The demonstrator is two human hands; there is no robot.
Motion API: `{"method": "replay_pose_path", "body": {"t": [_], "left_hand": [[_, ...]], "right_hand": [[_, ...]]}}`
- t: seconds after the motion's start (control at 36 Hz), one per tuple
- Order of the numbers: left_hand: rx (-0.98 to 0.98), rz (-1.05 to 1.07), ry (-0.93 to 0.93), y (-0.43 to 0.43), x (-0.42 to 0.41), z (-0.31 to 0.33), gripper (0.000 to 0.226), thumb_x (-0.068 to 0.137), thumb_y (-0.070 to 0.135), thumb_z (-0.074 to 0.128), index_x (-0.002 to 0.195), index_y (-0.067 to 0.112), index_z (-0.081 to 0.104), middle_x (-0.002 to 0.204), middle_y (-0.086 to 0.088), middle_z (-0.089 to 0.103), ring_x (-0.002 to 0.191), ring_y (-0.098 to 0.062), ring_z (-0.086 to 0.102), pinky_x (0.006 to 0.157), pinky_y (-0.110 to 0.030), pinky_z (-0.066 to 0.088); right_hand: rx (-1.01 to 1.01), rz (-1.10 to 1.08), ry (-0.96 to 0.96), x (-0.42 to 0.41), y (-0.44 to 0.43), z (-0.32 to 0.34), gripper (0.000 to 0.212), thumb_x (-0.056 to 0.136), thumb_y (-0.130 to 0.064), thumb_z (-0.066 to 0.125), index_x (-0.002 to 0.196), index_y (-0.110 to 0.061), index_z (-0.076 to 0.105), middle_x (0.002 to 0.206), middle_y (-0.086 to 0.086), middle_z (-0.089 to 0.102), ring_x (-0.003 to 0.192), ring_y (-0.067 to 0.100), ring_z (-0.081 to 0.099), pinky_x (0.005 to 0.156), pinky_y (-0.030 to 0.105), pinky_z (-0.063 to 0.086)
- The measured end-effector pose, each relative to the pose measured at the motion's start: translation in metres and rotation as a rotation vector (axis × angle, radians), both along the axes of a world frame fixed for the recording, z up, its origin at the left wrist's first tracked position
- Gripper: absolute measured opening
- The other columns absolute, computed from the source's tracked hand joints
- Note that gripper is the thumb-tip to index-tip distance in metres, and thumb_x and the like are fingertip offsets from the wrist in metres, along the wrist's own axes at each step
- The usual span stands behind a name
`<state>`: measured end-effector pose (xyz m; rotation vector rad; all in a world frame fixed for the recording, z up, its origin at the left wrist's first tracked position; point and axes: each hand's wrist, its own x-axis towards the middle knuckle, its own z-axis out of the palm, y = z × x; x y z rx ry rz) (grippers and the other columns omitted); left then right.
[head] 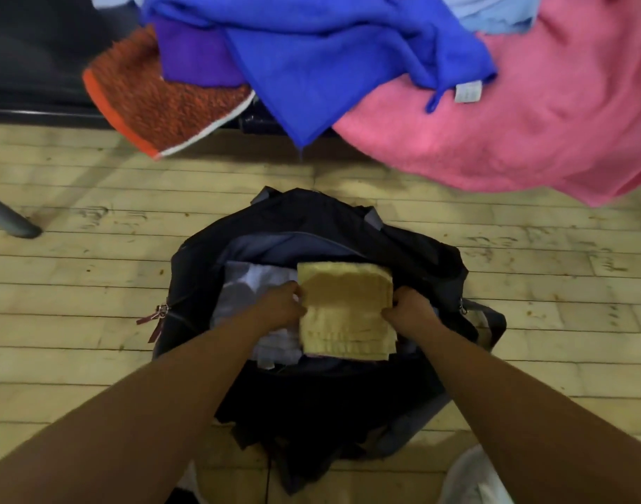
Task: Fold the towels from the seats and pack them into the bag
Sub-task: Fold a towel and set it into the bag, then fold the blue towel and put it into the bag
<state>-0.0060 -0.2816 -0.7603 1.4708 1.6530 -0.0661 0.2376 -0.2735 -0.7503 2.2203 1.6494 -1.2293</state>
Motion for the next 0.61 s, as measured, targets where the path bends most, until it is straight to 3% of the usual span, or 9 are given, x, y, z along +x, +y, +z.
{"method": "replay_pose_path", "body": {"t": [0.08, 0.19, 0.28, 0.33, 0.42, 0.5, 0.56, 0.61], "left_hand": [[0.036, -0.154, -0.002, 0.025, -0.008, 0.055, 0.022, 0.094, 0.017, 0.061, 0.114, 0.009, 0.066, 0.113, -0.009, 0.069, 0.097, -0.021, 0.065, 0.078, -0.023, 0.046], [0.118, -0.298, -0.077, 0.053, -0.009, 0.133, 0.011, 0.092, 0.002, 0.057, 0.098, 0.001, 0.067, 0.091, -0.016, 0.072, 0.073, -0.019, 0.067, 0.067, -0.022, 0.052], [0.179, -0.325, -0.117, 0.067, -0.003, 0.197, 0.013, 0.094, -0.005, 0.053, 0.093, 0.004, 0.062, 0.083, -0.014, 0.068, 0.064, -0.011, 0.064, 0.059, -0.014, 0.05], [0.298, -0.342, -0.094, 0.075, 0.0, 0.242, 0.012, 0.095, 0.001, 0.054, 0.097, 0.006, 0.065, 0.086, -0.009, 0.072, 0.069, -0.012, 0.066, 0.058, -0.009, 0.046], [0.572, -0.27, -0.094, 0.086, 0.0, 0.302, 0.016, 0.09, 0.005, 0.057, 0.096, 0.014, 0.069, 0.088, -0.003, 0.075, 0.069, -0.001, 0.063, 0.06, -0.007, 0.043], [0.821, -0.132, -0.031, 0.103, -0.005, 0.335, 0.016, 0.087, 0.006, 0.06, 0.098, 0.009, 0.071, 0.095, -0.004, 0.073, 0.082, -0.01, 0.061, 0.069, -0.018, 0.04], [0.937, -0.054, 0.033, 0.117, -0.012, 0.345, 0.019, 0.087, 0.009, 0.062, 0.103, 0.009, 0.071, 0.104, -0.006, 0.072, 0.096, -0.018, 0.062, 0.075, -0.017, 0.036], [0.952, -0.033, 0.079, 0.127, -0.018, 0.348, 0.029, 0.088, 0.015, 0.068, 0.116, 0.009, 0.068, 0.12, -0.008, 0.067, 0.111, -0.022, 0.06, 0.08, -0.016, 0.034]], "right_hand": [[-0.094, 0.143, -0.005, -0.003, 0.03, 0.053, 0.02, 0.093, -0.022, 0.064, 0.094, -0.003, 0.059, 0.085, 0.011, 0.061, 0.079, 0.025, 0.061, 0.067, 0.034, 0.053], [-0.117, 0.256, 0.123, -0.019, 0.054, 0.132, 0.026, 0.098, -0.025, 0.06, 0.11, -0.003, 0.064, 0.1, 0.013, 0.069, 0.085, 0.021, 0.066, 0.08, 0.035, 0.058], [0.018, 0.369, 0.164, -0.032, 0.068, 0.193, 0.014, 0.098, -0.02, 0.06, 0.102, -0.007, 0.063, 0.092, 0.009, 0.065, 0.08, 0.019, 0.064, 0.069, 0.027, 0.054], [0.144, 0.426, 0.191, -0.037, 0.077, 0.236, 0.011, 0.097, -0.014, 0.059, 0.1, -0.006, 0.066, 0.088, 0.007, 0.067, 0.072, 0.014, 0.065, 0.06, 0.022, 0.053], [0.302, 0.414, 0.286, -0.039, 0.09, 0.298, 0.011, 0.096, -0.008, 0.057, 0.089, -0.007, 0.066, 0.085, 0.011, 0.07, 0.065, 0.013, 0.065, 0.056, 0.019, 0.053], [0.467, 0.311, 0.354, -0.039, 0.108, 0.336, 0.006, 0.095, -0.005, 0.059, 0.092, -0.002, 0.064, 0.08, 0.014, 0.066, 0.062, 0.019, 0.064, 0.057, 0.028, 0.055], [0.6, 0.254, 0.296, -0.038, 0.123, 0.347, 0.003, 0.092, -0.005, 0.062, 0.092, -0.002, 0.063, 0.082, 0.018, 0.065, 0.066, 0.024, 0.065, 0.063, 0.036, 0.059], [0.69, 0.24, 0.222, -0.039, 0.135, 0.349, 0.013, 0.088, -0.008, 0.068, 0.097, 0.0, 0.065, 0.092, 0.024, 0.069, 0.075, 0.027, 0.066, 0.071, 0.044, 0.06]]}}
